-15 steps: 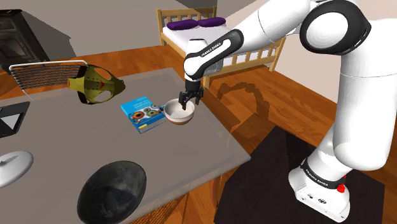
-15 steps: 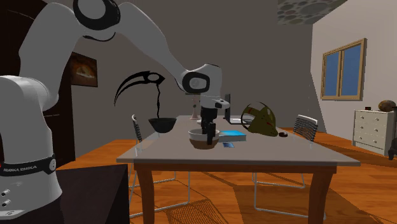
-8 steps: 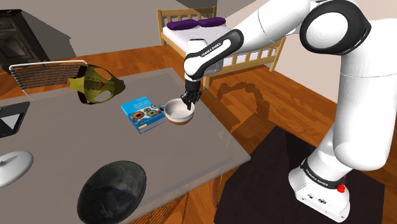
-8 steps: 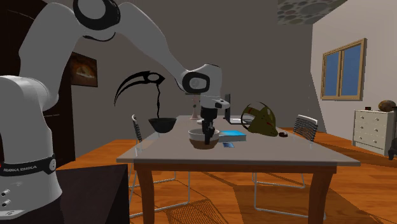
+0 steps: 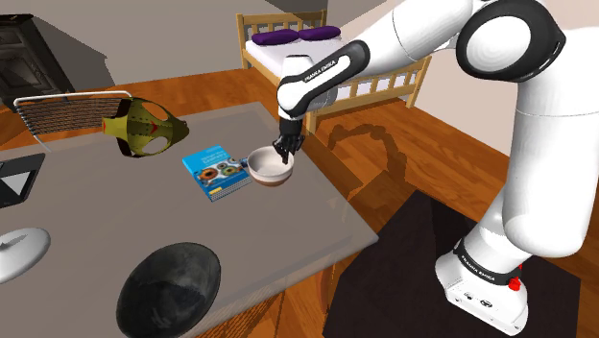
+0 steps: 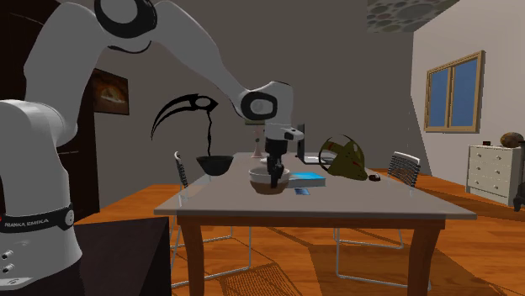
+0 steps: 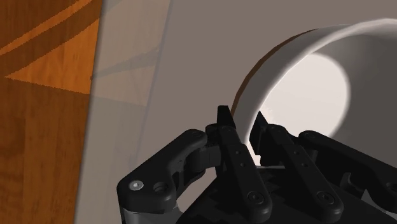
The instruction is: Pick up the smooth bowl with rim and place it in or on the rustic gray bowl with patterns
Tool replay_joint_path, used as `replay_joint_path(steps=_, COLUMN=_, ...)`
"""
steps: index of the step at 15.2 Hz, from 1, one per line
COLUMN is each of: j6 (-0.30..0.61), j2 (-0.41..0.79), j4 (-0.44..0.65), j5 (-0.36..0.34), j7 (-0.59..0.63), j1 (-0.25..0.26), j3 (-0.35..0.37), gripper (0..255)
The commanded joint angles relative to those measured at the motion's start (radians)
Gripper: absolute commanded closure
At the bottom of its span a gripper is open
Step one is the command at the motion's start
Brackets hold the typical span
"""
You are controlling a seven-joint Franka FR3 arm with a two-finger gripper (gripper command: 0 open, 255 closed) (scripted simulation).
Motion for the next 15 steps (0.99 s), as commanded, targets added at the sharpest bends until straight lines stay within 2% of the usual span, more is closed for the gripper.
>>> replay_joint_path(steps=1, j6=-0.022, j2=-0.015, j4=0.008, j5=-0.002, j7=0.003, j1=0.0, j3=-0.001, gripper=255)
replay_joint_path(steps=15, j6=-0.179, j2=-0.105, j4=0.076, j5=-0.013, j7=0.028, j1=-0.002, j3=-0.004, gripper=255)
